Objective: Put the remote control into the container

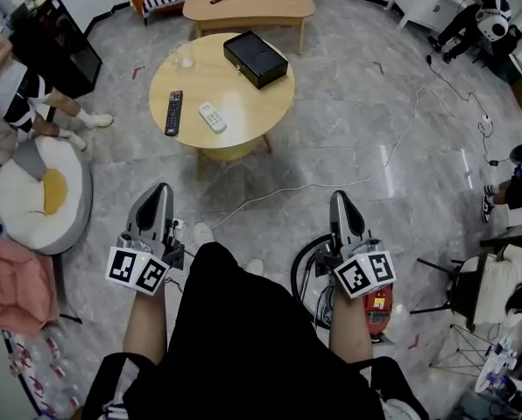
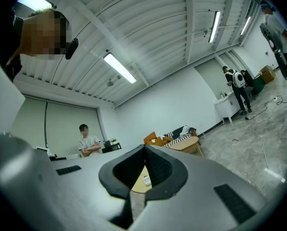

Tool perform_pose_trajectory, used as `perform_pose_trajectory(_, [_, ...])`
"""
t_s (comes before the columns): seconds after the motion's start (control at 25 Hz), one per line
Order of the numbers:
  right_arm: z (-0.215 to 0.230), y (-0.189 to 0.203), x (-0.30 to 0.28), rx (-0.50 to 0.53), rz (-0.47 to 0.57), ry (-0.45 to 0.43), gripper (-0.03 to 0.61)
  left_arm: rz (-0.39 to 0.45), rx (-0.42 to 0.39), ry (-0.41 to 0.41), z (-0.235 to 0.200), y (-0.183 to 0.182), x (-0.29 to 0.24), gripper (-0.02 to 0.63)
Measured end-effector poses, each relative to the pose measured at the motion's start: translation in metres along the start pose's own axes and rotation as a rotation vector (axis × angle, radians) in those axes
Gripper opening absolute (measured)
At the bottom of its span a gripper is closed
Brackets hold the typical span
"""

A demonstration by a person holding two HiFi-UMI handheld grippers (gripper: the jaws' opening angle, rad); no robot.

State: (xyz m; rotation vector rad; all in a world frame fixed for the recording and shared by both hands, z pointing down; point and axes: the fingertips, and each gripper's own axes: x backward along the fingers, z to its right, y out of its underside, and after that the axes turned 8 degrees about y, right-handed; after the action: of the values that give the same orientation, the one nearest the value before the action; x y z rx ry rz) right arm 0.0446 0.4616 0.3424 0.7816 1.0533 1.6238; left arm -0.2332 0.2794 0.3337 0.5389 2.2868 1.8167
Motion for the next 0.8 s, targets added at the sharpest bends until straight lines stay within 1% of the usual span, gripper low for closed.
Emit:
perform_pose_trajectory(0.16, [0.003, -0.002, -0.008, 0.011, 0.001, 0.006, 0.008, -0.015, -0.012, 0.018, -0.005, 0.0, -0.012, 0.008])
perform_pose_trajectory(0.36, [0.006, -0.008, -0.03, 0.046, 0.013, 0.025, 0.008, -0.01, -0.004, 0.05, -0.024, 0.0, -0.04, 0.008])
perform_pose_trajectory(0.6, [0.007, -0.019, -0.075, 0.087, 0.029, 0.032, 0.008, 0.017, 0.005, 0.078, -0.053, -0.003, -0.081, 0.008])
perform_pose_trajectory(0.8, [0.001, -0.023, -0.12, 0.098, 0.04, 0.029, 0.008, 0.039, 0.012, 0.075, -0.09, -0.012, -0.104, 0.008])
